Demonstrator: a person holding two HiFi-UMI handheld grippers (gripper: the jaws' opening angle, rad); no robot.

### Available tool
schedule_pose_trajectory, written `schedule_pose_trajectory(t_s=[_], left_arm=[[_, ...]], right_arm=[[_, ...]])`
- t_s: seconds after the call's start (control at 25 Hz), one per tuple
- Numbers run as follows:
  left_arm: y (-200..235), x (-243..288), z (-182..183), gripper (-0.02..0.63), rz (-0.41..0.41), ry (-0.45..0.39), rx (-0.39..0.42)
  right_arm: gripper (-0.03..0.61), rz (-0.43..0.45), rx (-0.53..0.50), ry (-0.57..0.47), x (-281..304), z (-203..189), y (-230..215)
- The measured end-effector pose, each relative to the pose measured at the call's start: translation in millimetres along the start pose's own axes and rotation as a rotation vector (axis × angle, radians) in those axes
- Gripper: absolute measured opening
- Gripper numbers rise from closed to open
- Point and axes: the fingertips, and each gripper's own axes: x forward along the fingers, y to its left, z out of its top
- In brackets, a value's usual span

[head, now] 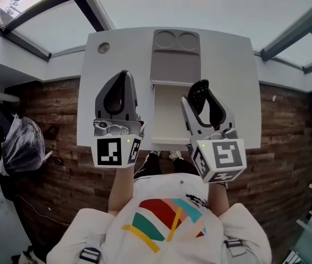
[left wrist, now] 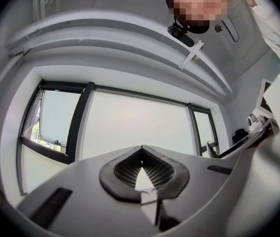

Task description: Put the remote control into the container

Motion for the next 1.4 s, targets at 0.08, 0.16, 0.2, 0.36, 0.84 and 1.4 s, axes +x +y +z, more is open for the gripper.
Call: schedule_pose_trajectory(t_s=[0.08, 0.16, 0.2, 0.36, 0.84, 1.4], left_arm=[[1, 3, -12, 0.008, -0.015, 0.028, -0.012], [3, 4, -26, 0.008, -0.026, 0.057, -0.019], [3, 3, -33, 0.008, -0.030, 0.071, -0.020], [5, -1, -67, 0.008, -0.045, 0.142, -0.036], [17, -13, -142, 0.008, -0.063, 0.280, -0.074], [24, -21, -167, 0.008, -0.051, 0.311, -0.104]], right_arm=[[0.241, -0.022, 0.008, 0.041, 6, -15, -1], [0.241, -0.037, 0.018, 0.098, 14, -35, -3], [0.241, -0.043, 0.025, 0.128, 19, -47, -3], [0.242, -0.062, 0.059, 0.237, 39, -92, -6], [0.242, -0.084, -0.062, 0.554, 80, -200, 5], [0.242, -0.033, -0.208, 0.773, 90, -258, 18]])
